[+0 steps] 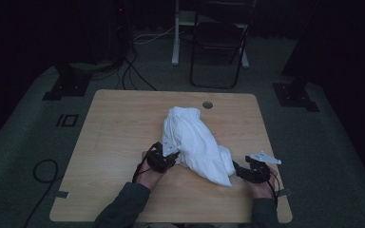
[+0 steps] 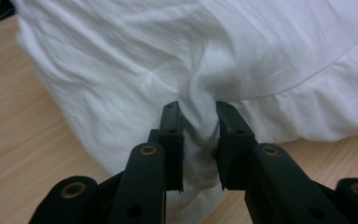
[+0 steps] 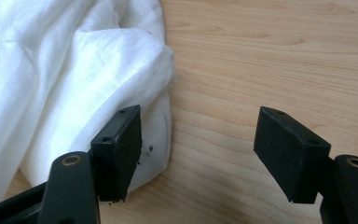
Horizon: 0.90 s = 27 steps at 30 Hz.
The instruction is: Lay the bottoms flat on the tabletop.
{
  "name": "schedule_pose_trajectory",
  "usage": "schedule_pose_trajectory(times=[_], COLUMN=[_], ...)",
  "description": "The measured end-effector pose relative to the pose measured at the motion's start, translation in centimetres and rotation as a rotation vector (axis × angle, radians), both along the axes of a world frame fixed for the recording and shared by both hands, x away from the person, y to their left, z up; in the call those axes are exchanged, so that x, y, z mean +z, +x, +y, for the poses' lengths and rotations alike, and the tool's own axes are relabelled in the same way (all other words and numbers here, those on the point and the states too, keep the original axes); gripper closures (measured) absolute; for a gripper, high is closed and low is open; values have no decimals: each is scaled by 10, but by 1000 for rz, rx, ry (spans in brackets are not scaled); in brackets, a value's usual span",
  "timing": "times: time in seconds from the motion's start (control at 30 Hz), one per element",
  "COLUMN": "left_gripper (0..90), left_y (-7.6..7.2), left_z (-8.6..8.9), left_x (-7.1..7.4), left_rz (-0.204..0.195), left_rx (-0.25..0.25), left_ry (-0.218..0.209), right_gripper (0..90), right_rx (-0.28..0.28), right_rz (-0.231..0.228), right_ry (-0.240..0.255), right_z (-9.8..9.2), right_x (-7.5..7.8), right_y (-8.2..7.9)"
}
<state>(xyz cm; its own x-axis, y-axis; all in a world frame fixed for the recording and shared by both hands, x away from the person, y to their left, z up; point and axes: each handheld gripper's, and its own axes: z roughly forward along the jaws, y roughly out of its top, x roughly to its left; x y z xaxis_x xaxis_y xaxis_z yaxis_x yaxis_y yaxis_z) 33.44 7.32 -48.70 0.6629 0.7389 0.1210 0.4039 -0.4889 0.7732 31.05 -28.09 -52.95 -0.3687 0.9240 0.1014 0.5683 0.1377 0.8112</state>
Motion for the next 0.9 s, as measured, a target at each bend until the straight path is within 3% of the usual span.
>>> schedule_pose_trajectory(times=[0.3,0.57,0.9], left_gripper=[750,749,748], left_y=[1,-1,-2], left_z=[23,43,77], left_x=[6,7,2], left_rz=[-9,-18,-3], left_rx=[53,88,170], left_ry=[-30,-15,-26], right_gripper=[319,320,320], right_rx=[-4,-9,-7], right_rz=[-22,-16,-8], right_ry=[4,2,-9], right_z=[-1,-1,-1], right_x=[3,2,1], right_y=[-2,-2,-1])
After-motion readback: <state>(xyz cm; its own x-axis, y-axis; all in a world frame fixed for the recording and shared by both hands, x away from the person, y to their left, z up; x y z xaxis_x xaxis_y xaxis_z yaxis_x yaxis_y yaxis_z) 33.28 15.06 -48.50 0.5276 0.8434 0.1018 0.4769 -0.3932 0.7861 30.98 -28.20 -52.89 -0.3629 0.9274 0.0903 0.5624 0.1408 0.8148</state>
